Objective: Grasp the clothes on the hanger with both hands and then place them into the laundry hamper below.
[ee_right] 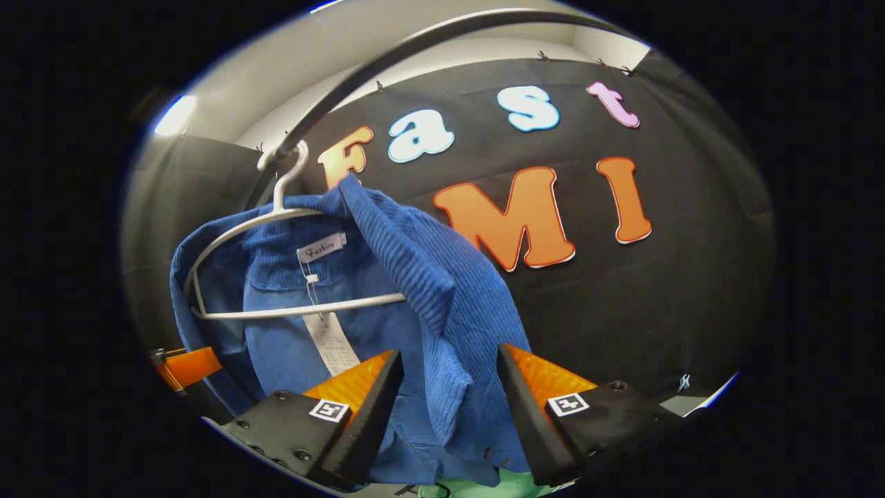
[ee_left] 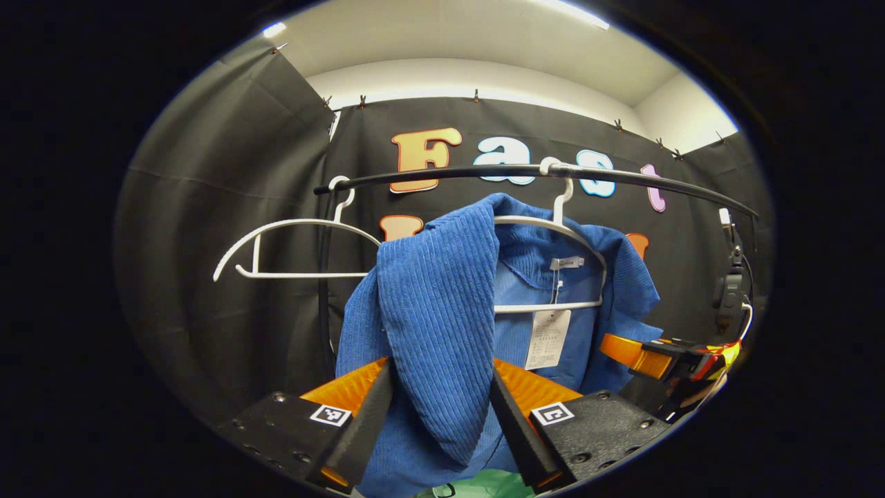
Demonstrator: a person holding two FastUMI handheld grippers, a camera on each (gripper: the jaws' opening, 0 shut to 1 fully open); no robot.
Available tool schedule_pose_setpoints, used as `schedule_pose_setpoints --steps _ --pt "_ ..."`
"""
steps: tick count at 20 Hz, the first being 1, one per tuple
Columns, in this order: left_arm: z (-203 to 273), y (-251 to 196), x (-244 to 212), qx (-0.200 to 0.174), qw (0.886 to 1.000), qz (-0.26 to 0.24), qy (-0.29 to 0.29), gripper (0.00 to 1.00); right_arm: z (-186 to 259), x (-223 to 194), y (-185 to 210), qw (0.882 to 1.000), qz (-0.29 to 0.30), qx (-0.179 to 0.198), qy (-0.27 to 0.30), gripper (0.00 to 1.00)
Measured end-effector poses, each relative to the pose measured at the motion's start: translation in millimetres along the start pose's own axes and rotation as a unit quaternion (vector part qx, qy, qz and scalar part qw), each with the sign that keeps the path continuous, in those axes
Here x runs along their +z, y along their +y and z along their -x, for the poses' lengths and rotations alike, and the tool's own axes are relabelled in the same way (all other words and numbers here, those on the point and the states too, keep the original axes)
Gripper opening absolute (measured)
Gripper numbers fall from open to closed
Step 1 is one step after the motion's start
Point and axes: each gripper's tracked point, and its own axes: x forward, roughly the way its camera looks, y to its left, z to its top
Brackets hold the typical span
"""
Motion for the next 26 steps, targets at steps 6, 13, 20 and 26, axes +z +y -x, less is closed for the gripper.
schedule_pose_setpoints --steps 6,13,20,26 --pt "9.9 12.2 -17.2 0.018 1.000 0.002 0.021 0.48 -6.3 4.6 -8.4 1.000 -0.005 0.005 -0.008 0.17" --pt "22.5 13.6 -8.0 -0.017 0.999 0.026 0.036 0.00 -1.2 21.7 -20.3 0.997 -0.065 0.047 -0.010 0.10" --pt "44.1 57.2 71.9 0.009 0.999 0.041 -0.024 0.01 2.2 70.0 -36.1 0.983 -0.152 0.084 -0.054 0.08" --pt "39.5 95.2 125.0 0.030 0.997 0.021 -0.063 0.00 -13.7 96.9 -48.8 0.971 -0.204 0.096 -0.079 0.08"
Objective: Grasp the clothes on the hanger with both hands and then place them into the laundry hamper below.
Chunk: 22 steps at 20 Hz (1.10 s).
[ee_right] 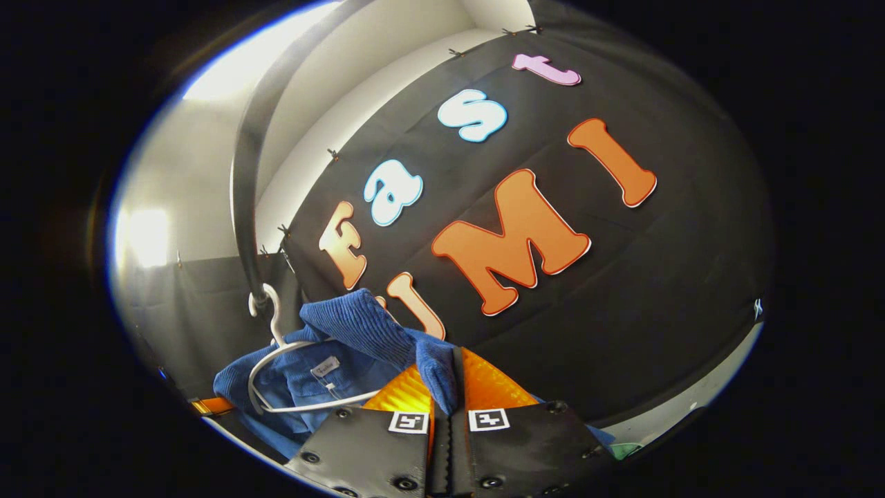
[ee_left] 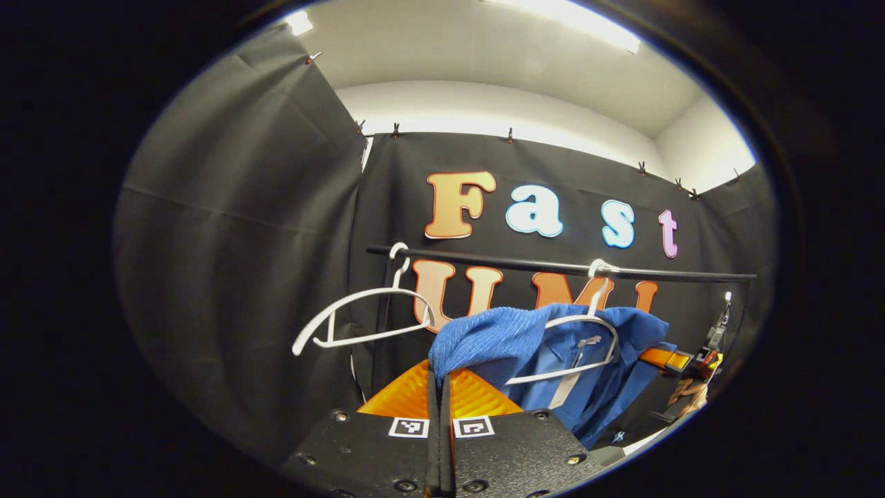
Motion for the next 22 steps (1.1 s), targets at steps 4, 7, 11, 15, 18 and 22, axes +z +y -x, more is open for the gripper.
schedule_pose_setpoints --steps 4,7,11,15,18,22 --pt "-17.9 7.9 30.5 -0.006 0.999 -0.032 -0.025 0.00 -8.1 16.1 -11.4 1.000 -0.020 -0.003 -0.020 0.08" --pt "-41.1 19.2 41.0 -0.003 0.999 -0.036 -0.032 0.01 -12.6 21.8 -18.9 0.999 -0.025 -0.008 -0.026 0.08" --pt "-68.7 31.7 35.6 -0.010 0.999 -0.044 -0.023 0.00 -20.9 26.6 -29.7 0.999 -0.039 -0.014 -0.027 0.08" --pt "-88.0 34.7 12.9 -0.032 0.999 -0.042 0.003 0.00 -30.4 21.4 -49.5 0.999 -0.034 -0.038 -0.018 0.07" --pt "-95.8 38.6 -4.0 -0.040 0.999 -0.028 0.016 0.01 -34.0 13.4 -61.1 0.998 -0.022 -0.053 -0.008 0.07" --pt "-102.3 38.4 -27.1 -0.044 0.998 -0.011 0.035 0.00 -37.0 -2.5 -76.6 0.997 0.009 -0.080 0.009 0.08"
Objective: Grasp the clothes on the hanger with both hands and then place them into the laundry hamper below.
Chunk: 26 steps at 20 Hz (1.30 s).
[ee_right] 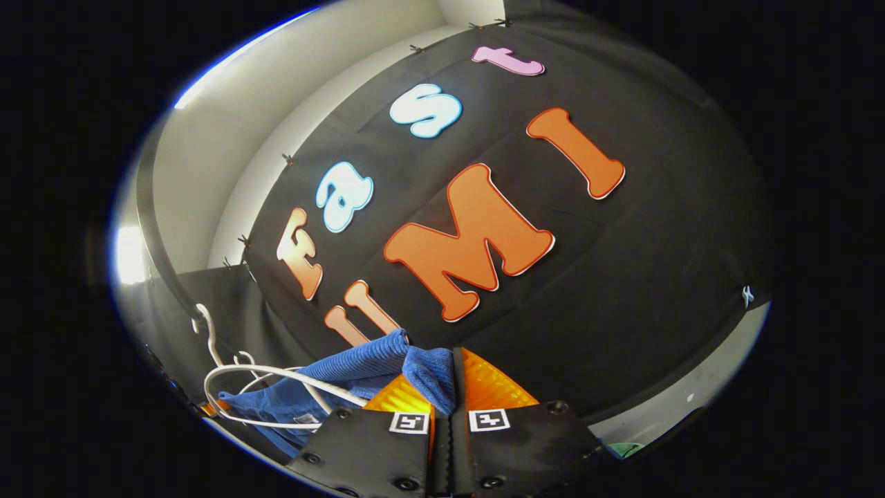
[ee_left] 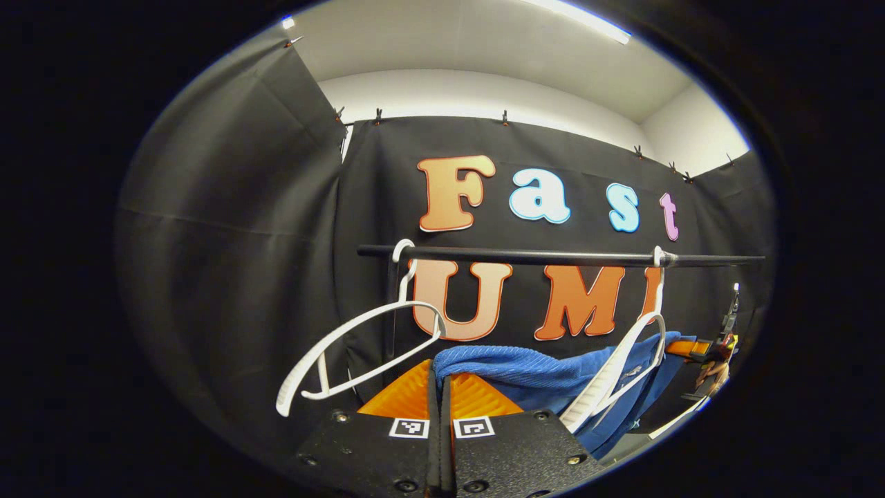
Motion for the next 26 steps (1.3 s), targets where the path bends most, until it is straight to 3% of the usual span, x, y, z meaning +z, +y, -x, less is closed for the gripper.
schedule_pose_setpoints --steps 5,13,26 --pt "11.1 8.8 -34.7 0.007 0.999 -0.012 0.029 0.00 10.7 -23.0 -9.2 0.999 0.028 -0.018 0.025 0.07" --pt "38.5 7.0 -96.2 0.012 0.997 0.023 0.077 0.00 38.6 -50.4 -18.6 0.996 0.063 -0.042 0.051 0.08" --pt "70.1 -74.7 -128.5 -0.059 0.993 0.011 0.104 0.00 107.1 -80.8 -7.0 0.986 0.140 -0.060 0.072 0.08"
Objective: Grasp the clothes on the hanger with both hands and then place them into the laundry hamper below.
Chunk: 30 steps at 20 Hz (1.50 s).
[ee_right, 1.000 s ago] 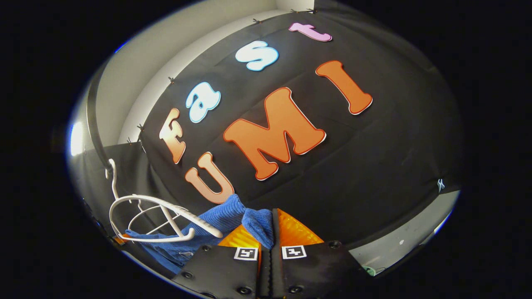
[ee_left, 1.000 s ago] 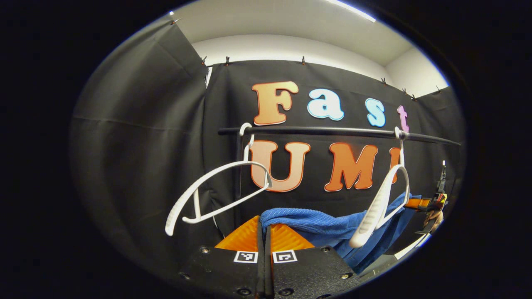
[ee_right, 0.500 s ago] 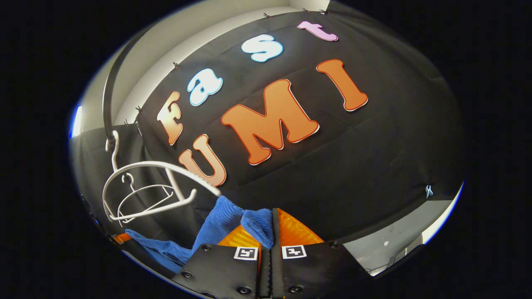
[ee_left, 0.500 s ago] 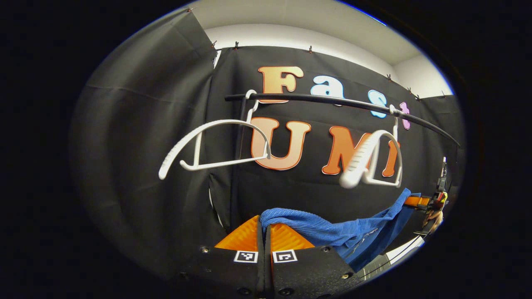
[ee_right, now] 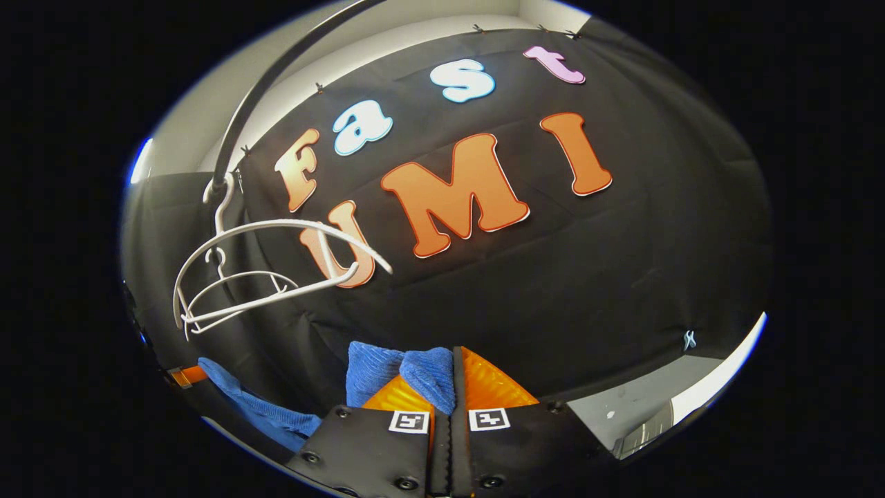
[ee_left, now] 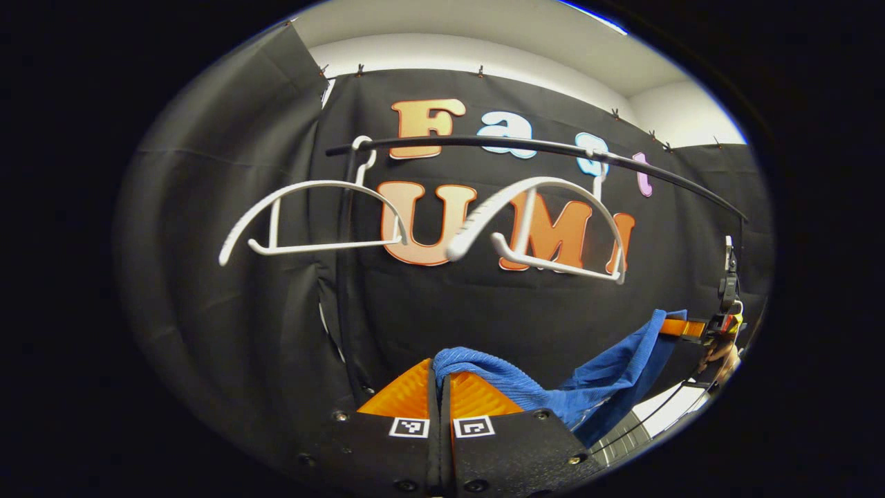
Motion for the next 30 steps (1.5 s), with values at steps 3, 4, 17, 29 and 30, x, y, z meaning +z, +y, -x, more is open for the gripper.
schedule_pose_setpoints --steps 3,4,17,29,30 --pt "-1.3 -25.8 -8.4 -0.023 1.000 0.010 0.008 0.00 8.4 -7.6 3.8 1.000 0.004 -0.001 0.004 0.08" --pt "-2.2 -33.8 -11.2 -0.029 0.999 0.014 0.012 0.00 11.6 -11.0 5.2 1.000 0.007 -0.002 0.006 0.08" --pt "-30.9 -120.7 -95.8 -0.087 0.991 0.018 0.101 0.00 33.1 -59.4 -21.9 0.998 0.015 -0.034 0.051 0.08" --pt "-67.9 -164.5 -167.4 -0.107 0.977 -0.006 0.182 0.00 22.7 -119.9 -61.4 0.991 0.012 -0.078 0.111 0.08" --pt "-70.7 -166.8 -172.6 -0.108 0.976 -0.006 0.190 0.00 22.1 -126.1 -64.7 0.989 0.012 -0.084 0.118 0.08"
